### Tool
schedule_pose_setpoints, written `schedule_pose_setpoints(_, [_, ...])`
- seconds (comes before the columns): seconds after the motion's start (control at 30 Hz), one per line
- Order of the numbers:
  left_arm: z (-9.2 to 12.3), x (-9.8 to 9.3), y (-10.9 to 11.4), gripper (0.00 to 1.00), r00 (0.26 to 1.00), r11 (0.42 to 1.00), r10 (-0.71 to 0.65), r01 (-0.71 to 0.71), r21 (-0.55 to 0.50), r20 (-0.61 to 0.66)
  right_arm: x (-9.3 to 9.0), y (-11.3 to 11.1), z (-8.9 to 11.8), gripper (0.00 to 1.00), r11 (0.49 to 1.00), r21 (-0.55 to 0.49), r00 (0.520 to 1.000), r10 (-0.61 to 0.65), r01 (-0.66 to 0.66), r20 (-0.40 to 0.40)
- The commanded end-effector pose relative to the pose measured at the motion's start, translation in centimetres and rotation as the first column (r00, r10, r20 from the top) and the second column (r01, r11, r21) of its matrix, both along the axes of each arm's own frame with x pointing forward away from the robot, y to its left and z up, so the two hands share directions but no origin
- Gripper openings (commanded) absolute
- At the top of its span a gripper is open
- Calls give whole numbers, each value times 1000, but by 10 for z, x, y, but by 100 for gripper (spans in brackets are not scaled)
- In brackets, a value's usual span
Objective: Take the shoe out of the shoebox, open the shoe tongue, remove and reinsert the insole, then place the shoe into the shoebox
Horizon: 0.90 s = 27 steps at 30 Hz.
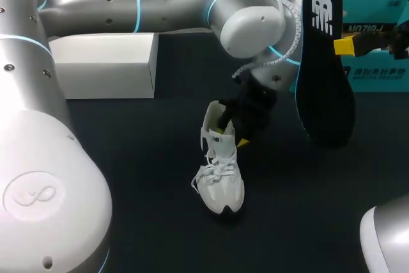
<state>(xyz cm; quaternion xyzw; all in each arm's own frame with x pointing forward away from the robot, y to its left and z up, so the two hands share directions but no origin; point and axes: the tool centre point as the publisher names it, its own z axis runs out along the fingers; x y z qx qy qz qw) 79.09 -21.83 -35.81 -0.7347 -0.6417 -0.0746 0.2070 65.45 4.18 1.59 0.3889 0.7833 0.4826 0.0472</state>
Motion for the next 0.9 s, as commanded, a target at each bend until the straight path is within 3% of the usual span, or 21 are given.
schedule_pose_setpoints(0.03, [11, -3, 8, 100, 1000, 998, 5, -3, -57, 22, 3, 2, 1, 0, 1000, -3, 1000, 2, -2, -5])
schedule_pose_setpoints(0.3, [48, 2, 11, 100, 992, 966, 69, -39, -256, 110, 3, 2, 1, 0, 1000, -3, 1000, 2, -2, -5])
schedule_pose_setpoints(0.6, [91, 8, 18, 100, 974, 845, 163, -56, -532, 156, 3, 2, 1, 0, 1000, -3, 1000, 2, -2, -5])
schedule_pose_setpoints(0.9, [91, 8, 18, 100, 974, 845, 163, -56, -532, 156, 3, 2, 1, 0, 1000, -3, 1000, 2, -2, -5])
